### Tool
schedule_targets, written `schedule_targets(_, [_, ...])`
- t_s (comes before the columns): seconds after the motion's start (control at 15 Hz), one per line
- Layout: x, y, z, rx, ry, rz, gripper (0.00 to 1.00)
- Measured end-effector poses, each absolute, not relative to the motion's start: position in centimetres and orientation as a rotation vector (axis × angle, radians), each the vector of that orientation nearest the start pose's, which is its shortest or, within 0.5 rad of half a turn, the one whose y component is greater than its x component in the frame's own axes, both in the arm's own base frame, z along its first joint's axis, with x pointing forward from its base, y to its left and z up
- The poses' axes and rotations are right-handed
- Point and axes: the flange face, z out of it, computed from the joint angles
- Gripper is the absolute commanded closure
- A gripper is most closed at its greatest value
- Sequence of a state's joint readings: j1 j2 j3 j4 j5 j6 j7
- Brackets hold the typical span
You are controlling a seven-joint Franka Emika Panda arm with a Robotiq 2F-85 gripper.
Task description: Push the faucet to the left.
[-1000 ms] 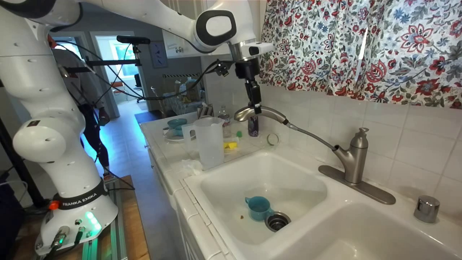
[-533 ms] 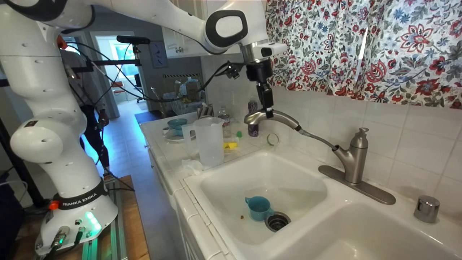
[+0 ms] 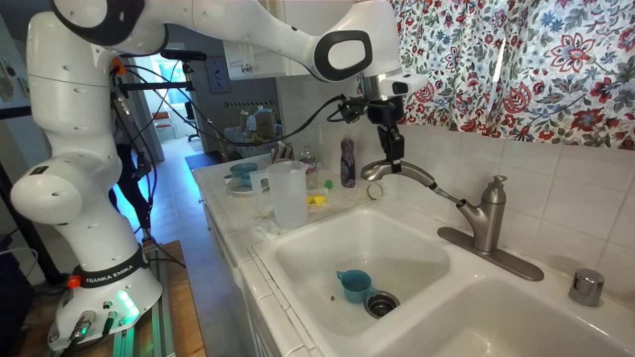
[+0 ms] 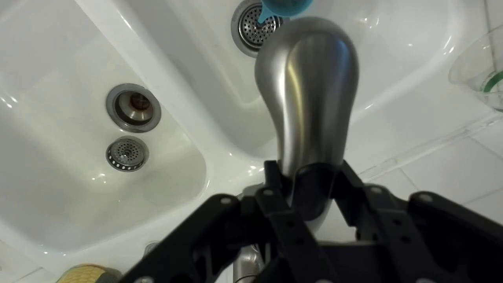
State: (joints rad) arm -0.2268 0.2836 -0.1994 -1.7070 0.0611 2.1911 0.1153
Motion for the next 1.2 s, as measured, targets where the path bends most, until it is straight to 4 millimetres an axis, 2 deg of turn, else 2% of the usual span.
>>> schedule_targets(0.27, [62.7,-28.9,43.4,-3.021,0.883,-0.328,0.87])
schedule_targets(0.53, [64.6,-30.4,42.4,-3.023,0.891,-0.317,0.87])
schedule_targets(0.87, [66.3,-31.5,41.4,-3.032,0.891,-0.305,0.87])
schedule_targets(1.2, [66.9,-31.6,41.0,-3.033,0.885,-0.230,0.87])
